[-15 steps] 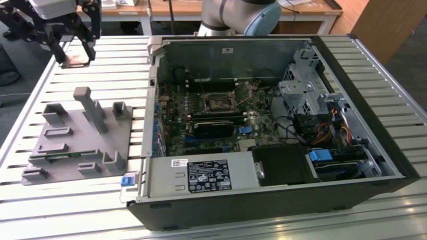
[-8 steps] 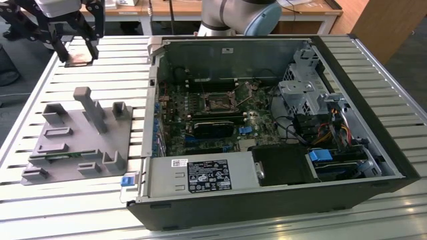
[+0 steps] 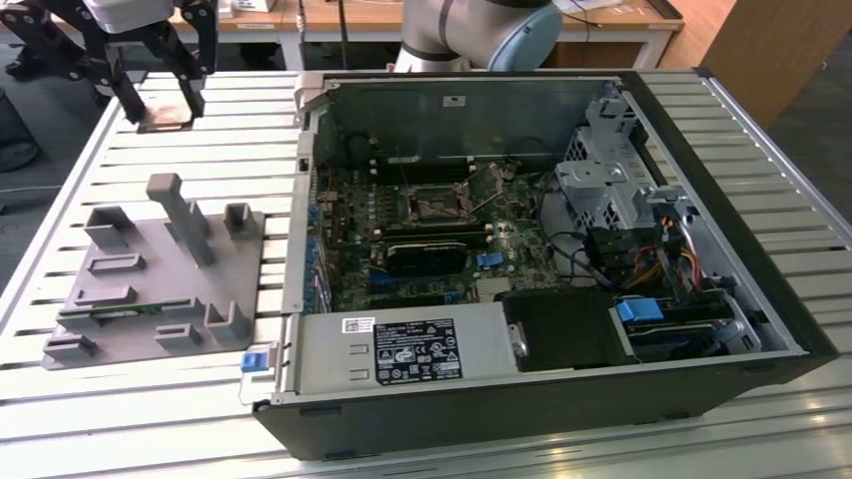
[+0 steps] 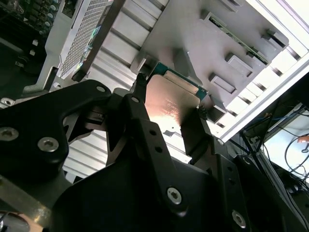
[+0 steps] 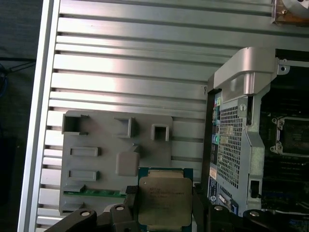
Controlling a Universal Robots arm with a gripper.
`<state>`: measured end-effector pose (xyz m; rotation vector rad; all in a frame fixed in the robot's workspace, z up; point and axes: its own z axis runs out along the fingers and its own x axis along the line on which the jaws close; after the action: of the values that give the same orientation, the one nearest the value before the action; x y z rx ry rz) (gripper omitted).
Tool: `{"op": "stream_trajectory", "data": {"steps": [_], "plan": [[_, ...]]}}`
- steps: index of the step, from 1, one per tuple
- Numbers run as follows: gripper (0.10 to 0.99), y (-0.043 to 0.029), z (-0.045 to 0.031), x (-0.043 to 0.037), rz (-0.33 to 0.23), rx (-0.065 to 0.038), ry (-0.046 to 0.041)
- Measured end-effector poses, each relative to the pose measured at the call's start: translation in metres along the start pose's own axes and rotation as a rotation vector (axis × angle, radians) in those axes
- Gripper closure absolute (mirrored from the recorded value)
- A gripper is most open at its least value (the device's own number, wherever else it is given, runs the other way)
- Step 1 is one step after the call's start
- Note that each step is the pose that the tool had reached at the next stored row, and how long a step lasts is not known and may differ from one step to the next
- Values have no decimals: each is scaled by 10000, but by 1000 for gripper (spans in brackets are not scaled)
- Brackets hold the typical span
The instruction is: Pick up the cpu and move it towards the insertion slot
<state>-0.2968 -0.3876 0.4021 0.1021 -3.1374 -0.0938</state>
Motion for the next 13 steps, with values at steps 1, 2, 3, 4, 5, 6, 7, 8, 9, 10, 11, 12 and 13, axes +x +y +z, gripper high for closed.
{"op": "stream_trajectory", "data": {"steps": [1,2,3,4,5,6,7,8,9,10,11,12,13], "plan": [[549,0,-1,-8,0,0,0],[549,-1,-1,-15,0,0,0],[549,-1,-2,-23,0,0,0],[549,-2,-2,-32,0,0,0],[549,-3,-2,-41,0,0,0],[549,-3,-2,-50,0,0,0],[549,-4,-3,-59,0,0,0],[549,-4,-3,-67,0,0,-1],[549,-5,-3,-77,0,0,0],[549,-5,-3,-86,0,0,0],[549,-6,-3,-97,0,0,0],[549,-7,-3,-107,0,0,0],[549,-8,-3,-117,0,0,0]]}}
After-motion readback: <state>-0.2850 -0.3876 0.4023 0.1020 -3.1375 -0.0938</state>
